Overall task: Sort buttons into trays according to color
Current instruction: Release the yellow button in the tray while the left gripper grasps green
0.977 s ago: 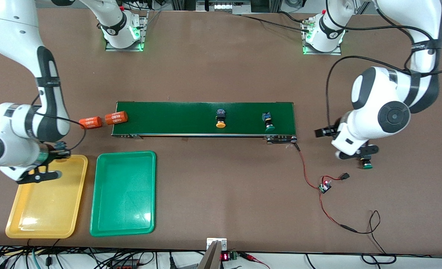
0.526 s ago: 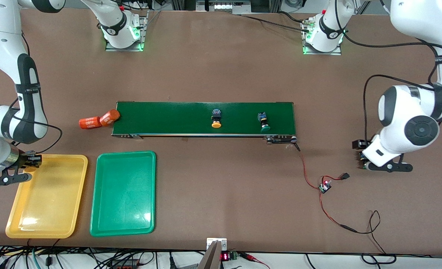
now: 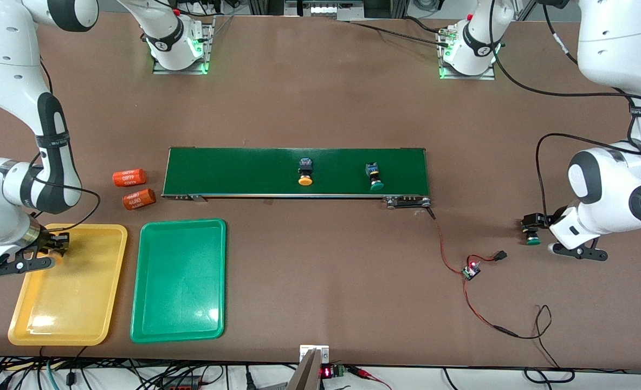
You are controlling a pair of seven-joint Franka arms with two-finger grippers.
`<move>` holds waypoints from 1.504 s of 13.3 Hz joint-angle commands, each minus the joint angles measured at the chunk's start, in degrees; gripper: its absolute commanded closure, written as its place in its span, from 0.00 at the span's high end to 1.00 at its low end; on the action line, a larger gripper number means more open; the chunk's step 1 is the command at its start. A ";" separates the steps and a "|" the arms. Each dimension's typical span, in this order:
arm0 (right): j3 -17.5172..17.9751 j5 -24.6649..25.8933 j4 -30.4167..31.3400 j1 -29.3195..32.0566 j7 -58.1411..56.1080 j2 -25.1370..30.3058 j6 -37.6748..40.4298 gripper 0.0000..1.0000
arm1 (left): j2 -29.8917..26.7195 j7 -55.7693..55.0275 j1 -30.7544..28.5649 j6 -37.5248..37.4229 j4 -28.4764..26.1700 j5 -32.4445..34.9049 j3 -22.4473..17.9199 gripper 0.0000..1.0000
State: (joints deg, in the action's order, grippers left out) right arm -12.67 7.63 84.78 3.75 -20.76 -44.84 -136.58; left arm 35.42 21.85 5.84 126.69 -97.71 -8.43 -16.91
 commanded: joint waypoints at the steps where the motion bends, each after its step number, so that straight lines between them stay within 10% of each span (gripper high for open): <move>1: 0.80 0.46 0.30 0.99 0.72 0.19 -0.80 0.79 | 0.61 1.79 -0.03 5.30 -2.55 -1.76 -0.32 1.00; 3: 0.97 0.37 0.91 0.73 0.54 1.24 -0.27 0.99 | 0.87 0.92 -0.03 9.79 -5.37 -2.64 -0.32 1.00; 7: 3.60 -2.25 8.98 -0.24 0.45 10.88 3.31 1.00 | 2.54 0.91 -0.12 10.07 -7.40 -10.89 -0.32 0.88; 13: 10.80 -6.66 18.30 -6.12 23.00 26.54 17.92 1.00 | 2.11 1.18 0.49 9.19 -6.97 -10.99 -0.94 0.15; 20: 27.05 -6.75 26.75 -6.30 43.57 31.92 17.22 1.00 | -6.14 -3.36 7.34 -21.98 -0.90 -10.64 -1.91 0.15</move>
State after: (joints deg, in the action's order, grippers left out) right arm 10.09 1.30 108.68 -3.14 17.96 -15.01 -118.50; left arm 31.25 20.77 10.81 110.51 -98.76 -17.94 -18.12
